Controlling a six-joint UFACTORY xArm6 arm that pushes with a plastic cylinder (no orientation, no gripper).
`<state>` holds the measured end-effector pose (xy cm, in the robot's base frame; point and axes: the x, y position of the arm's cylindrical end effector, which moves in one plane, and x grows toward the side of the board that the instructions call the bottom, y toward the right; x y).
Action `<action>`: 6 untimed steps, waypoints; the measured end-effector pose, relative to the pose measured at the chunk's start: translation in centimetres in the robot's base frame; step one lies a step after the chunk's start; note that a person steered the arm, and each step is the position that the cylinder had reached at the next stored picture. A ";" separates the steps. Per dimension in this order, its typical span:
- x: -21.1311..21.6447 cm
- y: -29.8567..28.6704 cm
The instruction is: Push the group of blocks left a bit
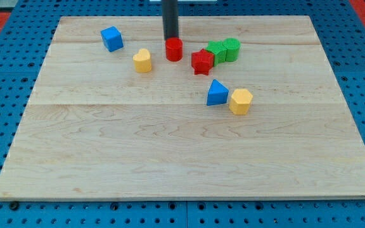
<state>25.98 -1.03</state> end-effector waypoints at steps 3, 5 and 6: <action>-0.3 8.3; 1.6 17.7; 3.3 14.1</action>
